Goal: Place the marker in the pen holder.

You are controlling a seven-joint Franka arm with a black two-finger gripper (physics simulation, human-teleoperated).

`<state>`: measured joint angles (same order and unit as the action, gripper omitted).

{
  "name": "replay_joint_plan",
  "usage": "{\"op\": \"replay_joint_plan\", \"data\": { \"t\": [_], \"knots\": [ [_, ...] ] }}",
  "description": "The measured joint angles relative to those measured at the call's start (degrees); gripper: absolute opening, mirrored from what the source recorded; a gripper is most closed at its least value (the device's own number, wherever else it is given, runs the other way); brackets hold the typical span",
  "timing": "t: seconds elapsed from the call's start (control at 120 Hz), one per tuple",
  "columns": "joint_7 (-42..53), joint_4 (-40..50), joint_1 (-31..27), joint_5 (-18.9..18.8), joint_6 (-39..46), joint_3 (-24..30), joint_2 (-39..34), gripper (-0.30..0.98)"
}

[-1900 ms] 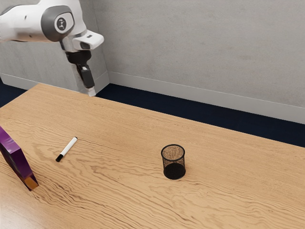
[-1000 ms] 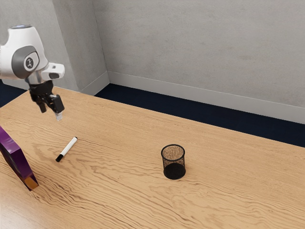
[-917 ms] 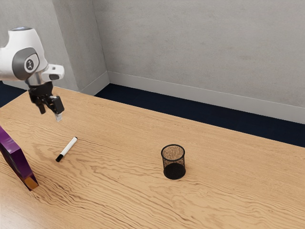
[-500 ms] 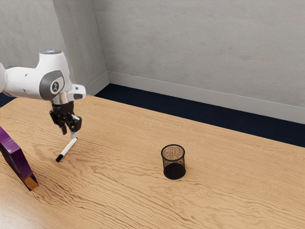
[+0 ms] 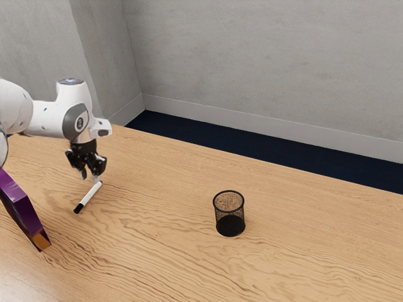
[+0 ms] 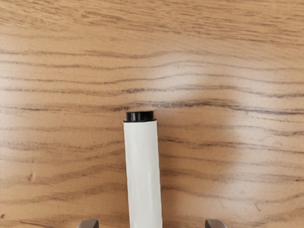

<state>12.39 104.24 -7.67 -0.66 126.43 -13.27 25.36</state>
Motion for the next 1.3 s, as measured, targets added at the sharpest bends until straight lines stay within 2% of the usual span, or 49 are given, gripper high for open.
{"op": "replay_joint_plan", "data": {
  "t": [0.45, 0.792, 0.892, 1.058, 1.175, 1.3],
  "knots": [
    [3.59, -2.73, -1.21, 5.85, 3.20, 0.00, 5.60, 0.23],
    [5.99, -2.96, -1.70, 7.05, 4.41, 0.00, 6.81, 0.22],
    [6.47, -2.96, -1.73, 7.09, 4.52, 0.00, 6.94, 0.18],
    [7.16, -2.96, -1.81, 7.01, 4.67, 0.00, 7.32, 0.02],
    [7.39, -2.96, -1.81, 6.53, 4.83, 0.00, 7.05, -0.04],
    [7.40, -1.66, -1.27, 6.09, 4.83, 1.57, 1.56, -0.08]
  ]
}}
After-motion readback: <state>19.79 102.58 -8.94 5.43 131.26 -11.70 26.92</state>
